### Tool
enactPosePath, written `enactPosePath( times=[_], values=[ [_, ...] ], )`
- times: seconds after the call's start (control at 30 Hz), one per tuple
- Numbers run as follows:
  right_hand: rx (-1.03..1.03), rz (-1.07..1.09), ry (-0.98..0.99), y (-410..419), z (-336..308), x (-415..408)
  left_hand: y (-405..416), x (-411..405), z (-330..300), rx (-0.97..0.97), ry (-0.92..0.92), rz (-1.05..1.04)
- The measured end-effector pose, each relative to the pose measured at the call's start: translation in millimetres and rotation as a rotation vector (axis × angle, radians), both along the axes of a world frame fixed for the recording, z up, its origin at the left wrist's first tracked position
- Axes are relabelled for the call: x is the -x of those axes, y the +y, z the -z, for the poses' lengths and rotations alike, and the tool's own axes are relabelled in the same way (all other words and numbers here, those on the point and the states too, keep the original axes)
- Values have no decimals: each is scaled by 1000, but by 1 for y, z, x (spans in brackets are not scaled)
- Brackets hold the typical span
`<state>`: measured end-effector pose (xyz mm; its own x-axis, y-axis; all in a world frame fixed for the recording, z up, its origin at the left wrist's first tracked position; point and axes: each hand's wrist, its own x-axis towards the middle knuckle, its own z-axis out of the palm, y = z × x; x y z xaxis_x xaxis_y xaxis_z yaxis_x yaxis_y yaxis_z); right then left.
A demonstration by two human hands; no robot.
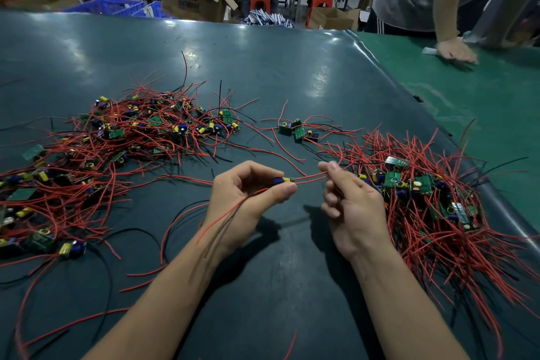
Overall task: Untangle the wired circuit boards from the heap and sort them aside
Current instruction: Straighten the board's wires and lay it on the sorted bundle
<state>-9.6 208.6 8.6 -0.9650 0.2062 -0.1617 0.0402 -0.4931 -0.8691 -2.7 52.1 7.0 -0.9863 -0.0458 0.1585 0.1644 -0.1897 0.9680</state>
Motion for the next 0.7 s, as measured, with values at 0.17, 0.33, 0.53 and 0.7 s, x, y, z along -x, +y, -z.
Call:
enactPosePath(
  times=[0.17,0.33,0.53,0.7],
  values=[
    [-26,95,-28,3,2,3,0,-1,1,-7,-33,46],
    [70,50,30,6,-2,5,-7,1,0,-42,-41,81],
    [-195,83,172,8,-1,1,-17,6,-1,-139,-70,70],
    [-320,176,212,9,5,3,-17,5,-1,-84,-58,74]
  ],
)
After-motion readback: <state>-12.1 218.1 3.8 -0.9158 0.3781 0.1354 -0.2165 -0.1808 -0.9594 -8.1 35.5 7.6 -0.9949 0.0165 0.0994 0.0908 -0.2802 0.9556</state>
